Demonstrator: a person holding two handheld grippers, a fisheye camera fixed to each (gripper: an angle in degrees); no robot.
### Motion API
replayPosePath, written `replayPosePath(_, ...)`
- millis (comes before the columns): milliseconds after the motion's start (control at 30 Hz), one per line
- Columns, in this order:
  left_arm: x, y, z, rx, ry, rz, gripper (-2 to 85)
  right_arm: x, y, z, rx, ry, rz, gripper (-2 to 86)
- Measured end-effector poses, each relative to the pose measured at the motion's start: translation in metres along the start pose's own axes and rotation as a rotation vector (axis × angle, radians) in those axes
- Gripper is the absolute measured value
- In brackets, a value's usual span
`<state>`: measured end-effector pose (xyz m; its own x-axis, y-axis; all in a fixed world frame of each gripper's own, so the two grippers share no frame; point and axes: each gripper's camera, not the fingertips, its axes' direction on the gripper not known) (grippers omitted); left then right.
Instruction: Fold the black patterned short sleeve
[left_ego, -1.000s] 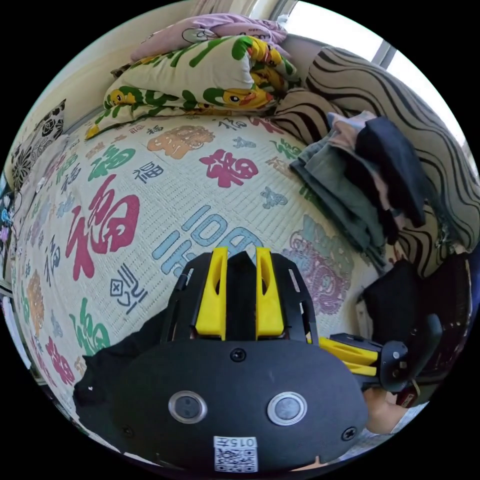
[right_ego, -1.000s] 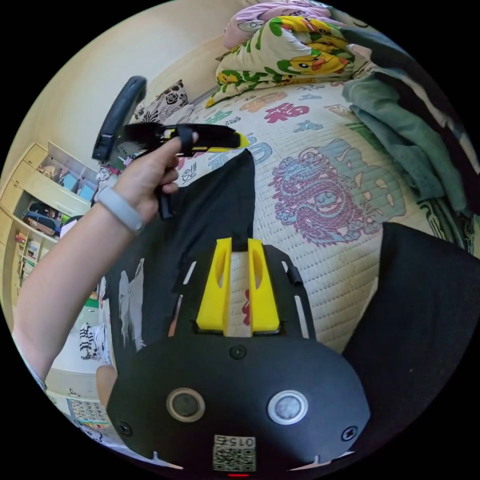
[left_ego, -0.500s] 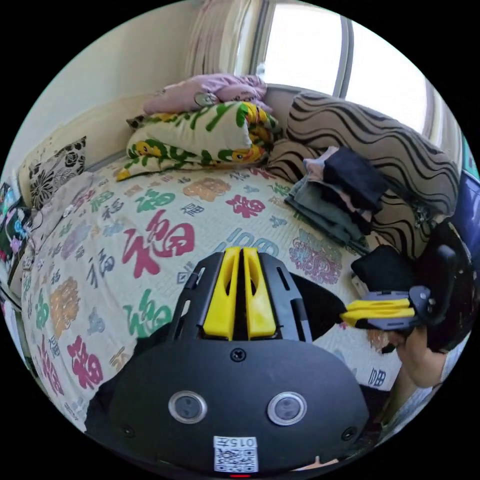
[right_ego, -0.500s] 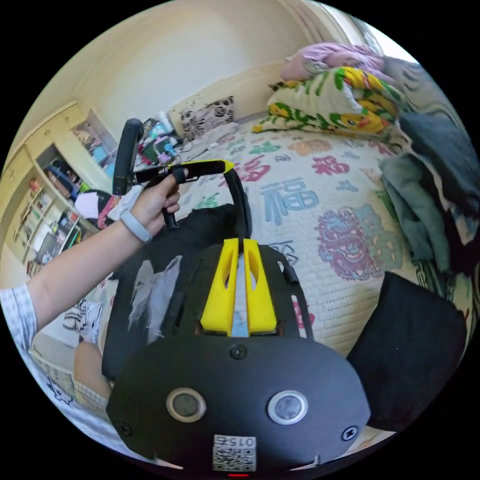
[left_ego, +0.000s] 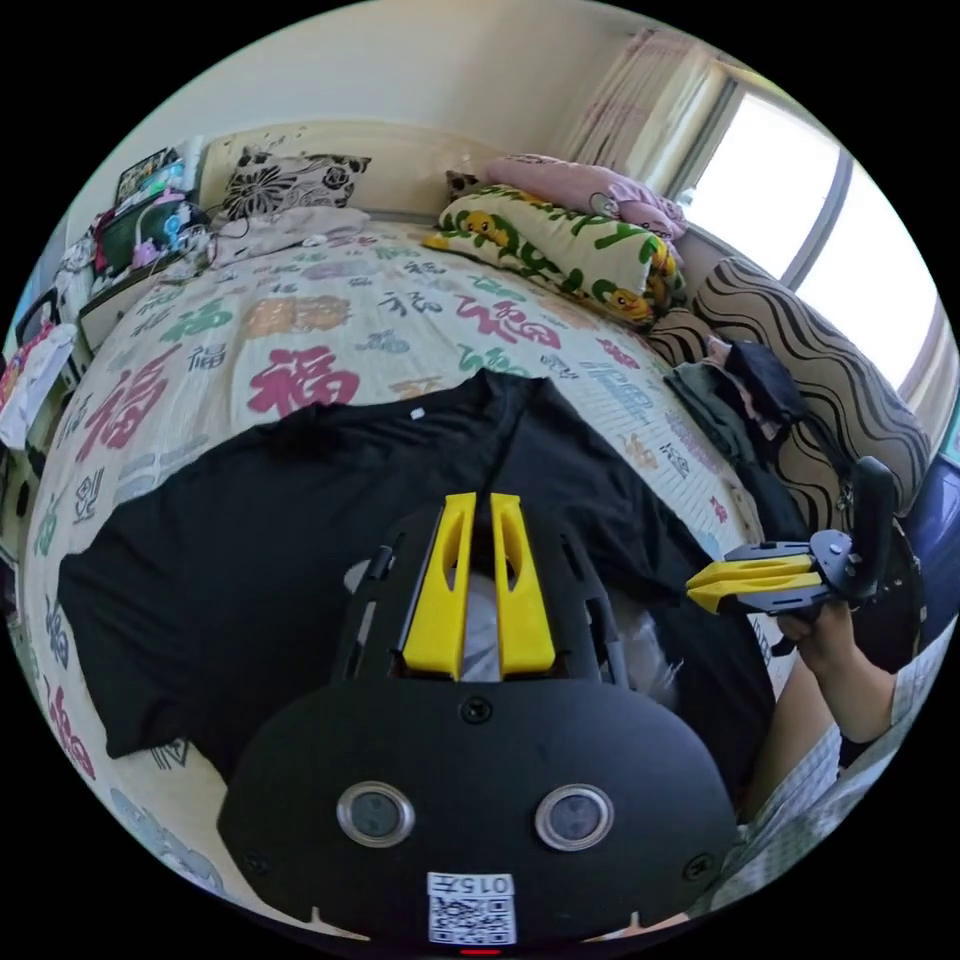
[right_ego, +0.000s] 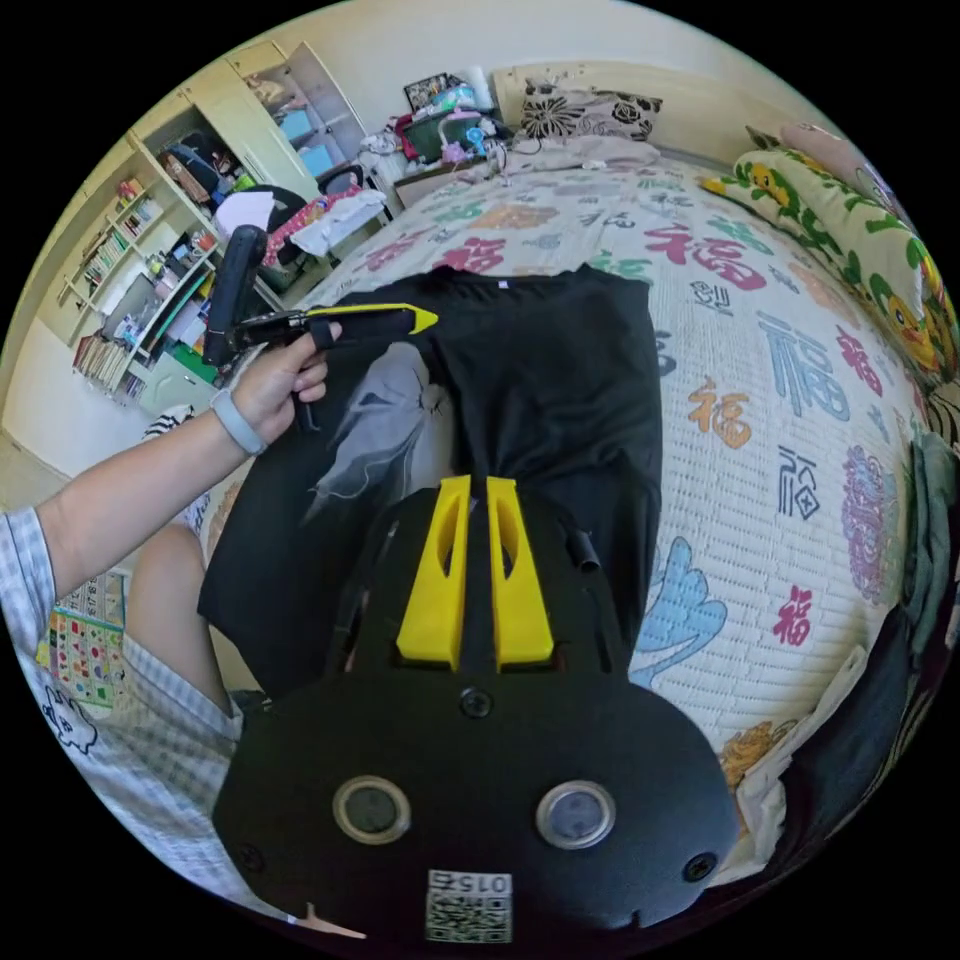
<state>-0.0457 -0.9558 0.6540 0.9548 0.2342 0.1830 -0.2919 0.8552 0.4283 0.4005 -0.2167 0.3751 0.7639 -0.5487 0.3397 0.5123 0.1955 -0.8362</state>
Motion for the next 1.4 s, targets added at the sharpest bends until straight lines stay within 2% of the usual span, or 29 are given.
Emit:
replayPosePath(133, -0.031, 0.022, -0.035, -0.034, -0.111, -0.02, 5.8, 0.009, 0.003, 0.038, 0.003, 0.024, 0.037, 1.6)
replayPosePath(233, -0.038, 0.021, -0.067, 0.021, -0.048, -0.007, 5.7, 0.022, -0.005, 0.058, 0.101, -0.055, 0.074, 0.5)
replayPosePath(333, -0.024, 0.004, -0.073, -0.01, 0.021, 0.086, 5.7, 0.023, -0.026, 0.094, 0.128, -0.144, 0.061, -0.1)
replayPosePath(400, -0.021, -0.003, -0.07, -0.047, 0.033, 0.11, 5.7, 0.018, -0.038, 0.123, 0.091, -0.102, 0.065, -0.4)
replayPosePath(533, -0.044, -0.005, -0.065, -0.185, 0.004, 0.068, 3.7, 0.012, -0.044, 0.206, -0.107, -0.039, 0.046, -0.6)
replayPosePath(567, -0.05, -0.002, -0.072, -0.178, -0.013, 0.089, 2.8, 0.012, -0.038, 0.216, -0.053, -0.036, 0.051, -0.6)
replayPosePath(733, -0.076, 0.002, -0.12, -0.153, -0.035, 0.089, 2.1, 0.017, -0.037, 0.254, -0.061, -0.035, 0.092, -0.6)
replayPosePath(900, -0.129, 0.025, -0.215, -0.055, -0.075, -0.074, 3.5, 0.017, -0.043, 0.278, -0.056, 0.05, 0.094, -0.6)
replayPosePath(1000, -0.181, 0.071, -0.302, 0.097, -0.112, -0.262, 5.4, 0.009, -0.06, 0.286, 0.008, -0.016, 0.063, -0.6)
replayPosePath(1067, -0.229, 0.118, -0.367, 0.207, -0.196, -0.461, 6.9, -0.008, -0.088, 0.3, 0.044, -0.073, 0.008, -0.5)
replayPosePath(1167, -0.285, 0.165, -0.423, 0.283, -0.269, -0.65, 8.8, -0.044, -0.135, 0.33, 0.049, -0.114, -0.084, -0.4)
replayPosePath(1400, -0.382, 0.201, -0.472, 0.398, -0.175, -0.899, 9.5, -0.13, -0.237, 0.425, -0.035, -0.24, -0.242, 0.6)
